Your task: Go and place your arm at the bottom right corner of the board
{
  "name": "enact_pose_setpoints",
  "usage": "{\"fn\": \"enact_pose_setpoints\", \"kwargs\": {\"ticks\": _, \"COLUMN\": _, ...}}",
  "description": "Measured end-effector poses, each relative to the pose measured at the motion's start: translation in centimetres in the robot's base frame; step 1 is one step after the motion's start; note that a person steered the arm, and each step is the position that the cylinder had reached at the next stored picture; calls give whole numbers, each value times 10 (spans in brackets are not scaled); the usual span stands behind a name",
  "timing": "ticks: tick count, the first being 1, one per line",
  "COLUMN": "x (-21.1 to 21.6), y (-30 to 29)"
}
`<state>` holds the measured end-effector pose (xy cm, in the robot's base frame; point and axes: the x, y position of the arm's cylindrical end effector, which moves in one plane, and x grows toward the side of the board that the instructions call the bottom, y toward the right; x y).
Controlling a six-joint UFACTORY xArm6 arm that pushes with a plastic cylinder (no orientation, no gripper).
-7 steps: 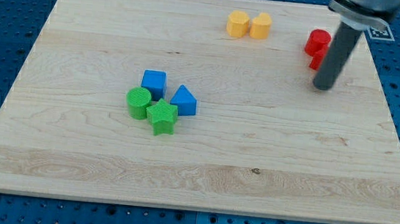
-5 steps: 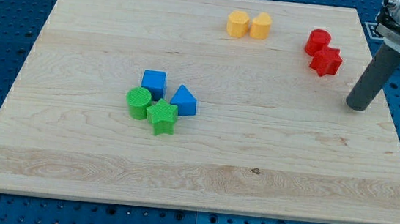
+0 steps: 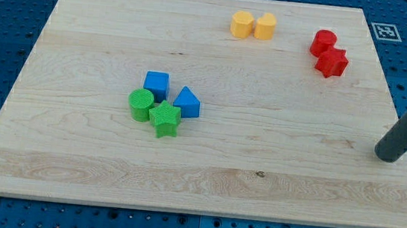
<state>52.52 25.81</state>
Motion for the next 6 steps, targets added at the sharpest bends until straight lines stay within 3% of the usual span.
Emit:
{"fn": "enact_pose_setpoints", "kwargs": {"ticks": 4, "x": 8, "y": 0}}
{"fn": "enact_pose_setpoints", "kwargs": {"ticks": 6, "x": 43, "y": 0}}
